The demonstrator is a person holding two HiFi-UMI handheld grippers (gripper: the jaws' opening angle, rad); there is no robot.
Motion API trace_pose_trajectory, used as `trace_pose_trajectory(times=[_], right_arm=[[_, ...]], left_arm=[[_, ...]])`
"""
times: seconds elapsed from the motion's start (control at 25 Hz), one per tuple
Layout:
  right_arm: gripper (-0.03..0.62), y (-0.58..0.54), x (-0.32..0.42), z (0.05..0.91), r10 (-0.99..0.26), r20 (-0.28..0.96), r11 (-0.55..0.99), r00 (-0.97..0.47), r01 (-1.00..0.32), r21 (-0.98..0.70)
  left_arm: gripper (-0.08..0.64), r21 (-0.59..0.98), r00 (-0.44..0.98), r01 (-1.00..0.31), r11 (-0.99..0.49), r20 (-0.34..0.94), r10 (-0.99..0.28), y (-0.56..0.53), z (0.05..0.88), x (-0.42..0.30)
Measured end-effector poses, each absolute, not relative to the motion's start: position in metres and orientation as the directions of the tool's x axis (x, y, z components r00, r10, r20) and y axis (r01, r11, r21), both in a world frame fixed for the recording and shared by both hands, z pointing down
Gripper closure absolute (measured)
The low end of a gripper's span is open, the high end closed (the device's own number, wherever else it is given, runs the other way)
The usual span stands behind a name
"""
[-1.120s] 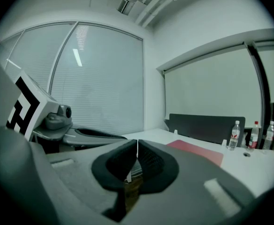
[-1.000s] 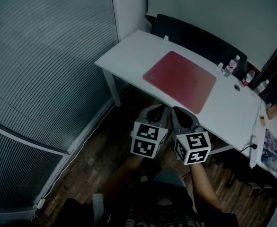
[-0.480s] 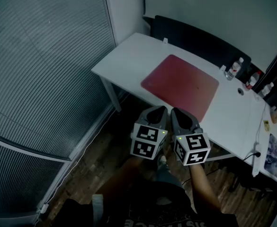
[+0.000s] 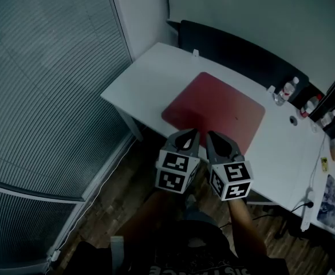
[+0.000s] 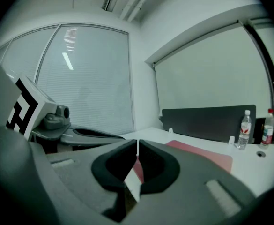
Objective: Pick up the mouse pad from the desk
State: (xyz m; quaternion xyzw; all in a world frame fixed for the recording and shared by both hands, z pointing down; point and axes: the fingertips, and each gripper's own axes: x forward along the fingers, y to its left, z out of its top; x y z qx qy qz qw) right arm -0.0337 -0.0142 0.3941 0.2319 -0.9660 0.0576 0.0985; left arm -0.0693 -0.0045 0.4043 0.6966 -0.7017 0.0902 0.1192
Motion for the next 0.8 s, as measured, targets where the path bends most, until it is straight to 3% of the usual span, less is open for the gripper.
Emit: trace_pose_trajectory(times=[0.8], right_arm=[[0.588, -0.144, -0.037, 0.419, -0.428, 0.233, 0.873, -0.873, -0.466, -0.143]], left_arm=[[0.555, -0.020, 0.010, -1.000, -0.019, 0.381, -0.924, -0.134, 0.425, -0.074]])
